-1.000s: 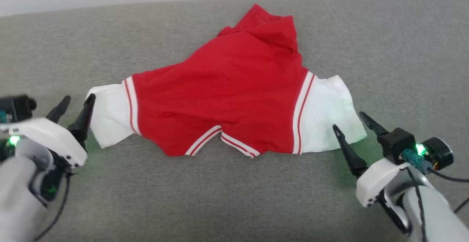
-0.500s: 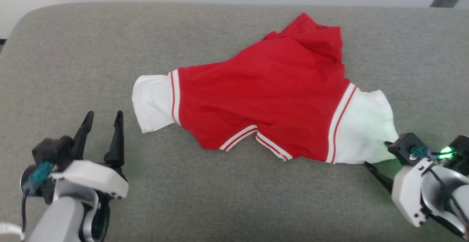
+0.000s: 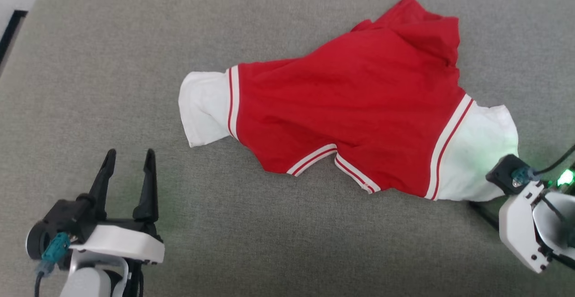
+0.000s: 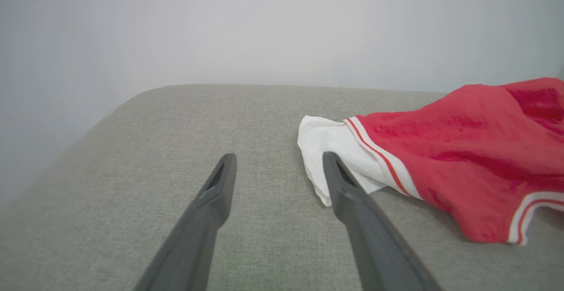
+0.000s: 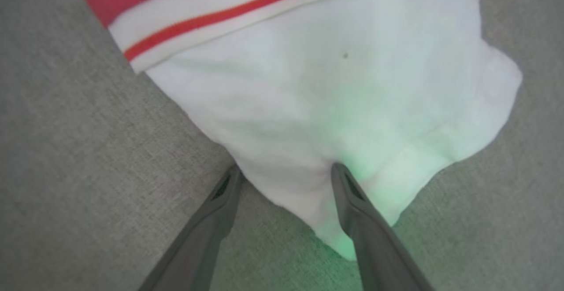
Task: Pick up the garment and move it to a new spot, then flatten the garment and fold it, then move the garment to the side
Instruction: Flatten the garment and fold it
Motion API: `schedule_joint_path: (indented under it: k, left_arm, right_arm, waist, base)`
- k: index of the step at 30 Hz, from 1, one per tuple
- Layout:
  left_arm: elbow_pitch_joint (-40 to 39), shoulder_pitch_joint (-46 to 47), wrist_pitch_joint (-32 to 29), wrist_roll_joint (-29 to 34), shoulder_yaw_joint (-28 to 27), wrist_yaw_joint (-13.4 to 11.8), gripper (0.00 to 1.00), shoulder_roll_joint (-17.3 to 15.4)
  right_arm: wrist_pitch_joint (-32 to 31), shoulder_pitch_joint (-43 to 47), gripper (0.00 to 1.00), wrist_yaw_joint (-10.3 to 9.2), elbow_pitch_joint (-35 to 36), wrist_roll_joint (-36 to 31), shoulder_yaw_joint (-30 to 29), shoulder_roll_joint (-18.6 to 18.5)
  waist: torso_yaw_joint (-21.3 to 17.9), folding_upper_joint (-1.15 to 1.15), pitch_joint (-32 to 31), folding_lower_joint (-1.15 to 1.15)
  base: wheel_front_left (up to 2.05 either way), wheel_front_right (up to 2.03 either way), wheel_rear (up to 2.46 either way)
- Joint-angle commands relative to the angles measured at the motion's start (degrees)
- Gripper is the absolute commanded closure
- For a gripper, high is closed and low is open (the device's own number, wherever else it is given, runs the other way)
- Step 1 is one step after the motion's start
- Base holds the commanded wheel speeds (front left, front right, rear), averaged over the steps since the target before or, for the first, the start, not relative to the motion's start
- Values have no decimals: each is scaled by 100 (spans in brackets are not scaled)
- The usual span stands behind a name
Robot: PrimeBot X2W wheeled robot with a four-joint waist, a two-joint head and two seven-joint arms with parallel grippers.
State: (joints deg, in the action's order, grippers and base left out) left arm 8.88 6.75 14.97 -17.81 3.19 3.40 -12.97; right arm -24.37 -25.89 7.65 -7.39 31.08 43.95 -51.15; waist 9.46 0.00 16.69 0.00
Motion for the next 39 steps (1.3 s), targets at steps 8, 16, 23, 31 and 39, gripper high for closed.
schedule_joint_path:
  k: [8, 16, 23, 31, 39]
  left_arm:
    - [-121, 579, 29, 353, 6, 367, 0, -312]
    - [-137, 1508, -729, -332, 2216, 400, 0, -2307]
    - [-454, 3178, -2167, -1801, 4448, 397, 0, -3710]
    - [-62, 5141, -3136, -2991, 6630, 399, 0, -4169]
    - [437, 5395, -3366, -3236, 7049, 398, 0, -4116]
  right_arm:
    - [-182, -311, 100, -43, -418, -57, 396, 256]
    - [-199, -638, 100, -44, -415, -134, 380, 274]
    - [-200, -967, 100, -62, -365, -245, 385, 418]
    - [-307, -1241, 100, -78, -367, -254, 525, 558]
    - [-246, -1280, 100, -78, -453, -211, 594, 633]
  waist:
    - [-81, 0, 413, 0]
    - [-312, 0, 597, 0]
    - [-468, 0, 859, 0]
    - [-676, 0, 1145, 0]
    - [-783, 0, 1208, 0]
  base:
    - [0, 0, 0]
    - [0, 0, 0]
    - [0, 0, 0]
    - [0, 0, 0]
    - [0, 0, 0]
